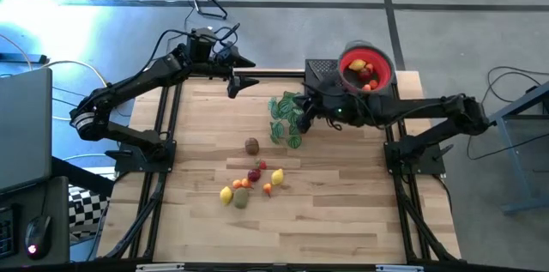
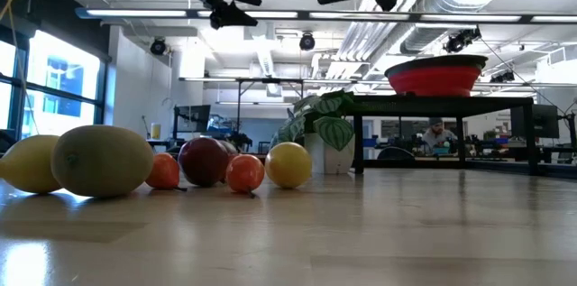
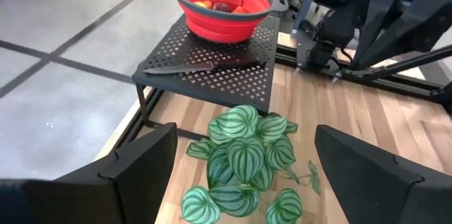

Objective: Pick & Place Fruit
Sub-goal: Adjust the red colander on the shelf

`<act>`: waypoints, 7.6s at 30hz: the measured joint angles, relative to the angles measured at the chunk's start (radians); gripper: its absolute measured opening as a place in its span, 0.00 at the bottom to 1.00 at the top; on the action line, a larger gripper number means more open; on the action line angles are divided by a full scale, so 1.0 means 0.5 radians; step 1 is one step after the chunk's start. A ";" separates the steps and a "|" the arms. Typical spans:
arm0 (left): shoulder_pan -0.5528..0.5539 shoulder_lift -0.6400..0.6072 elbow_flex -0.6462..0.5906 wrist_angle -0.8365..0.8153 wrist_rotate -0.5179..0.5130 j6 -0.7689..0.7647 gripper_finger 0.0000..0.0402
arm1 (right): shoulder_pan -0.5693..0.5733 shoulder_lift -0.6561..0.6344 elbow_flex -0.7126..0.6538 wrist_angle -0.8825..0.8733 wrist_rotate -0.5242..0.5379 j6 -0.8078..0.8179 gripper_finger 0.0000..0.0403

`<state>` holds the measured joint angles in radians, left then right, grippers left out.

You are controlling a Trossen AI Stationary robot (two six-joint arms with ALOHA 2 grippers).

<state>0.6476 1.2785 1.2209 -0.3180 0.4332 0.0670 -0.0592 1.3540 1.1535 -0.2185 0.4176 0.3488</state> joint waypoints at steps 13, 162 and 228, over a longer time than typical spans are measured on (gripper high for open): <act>-0.161 -0.001 -0.101 0.045 0.001 0.027 0.82 | 0.135 0.002 -0.379 0.551 -0.002 0.048 0.01; -0.329 -0.404 -0.614 -0.241 -0.625 -1.321 0.82 | -0.412 -0.443 -0.801 0.862 -0.433 -0.685 0.01; -0.930 -0.326 -0.616 -0.208 -0.993 -1.497 0.82 | -1.606 0.150 0.381 -1.467 -0.601 -0.540 0.01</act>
<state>0.1825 1.1156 0.9131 -0.4221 -0.0635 -0.6815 -0.8623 1.4292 1.3441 -0.9521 0.1170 0.0788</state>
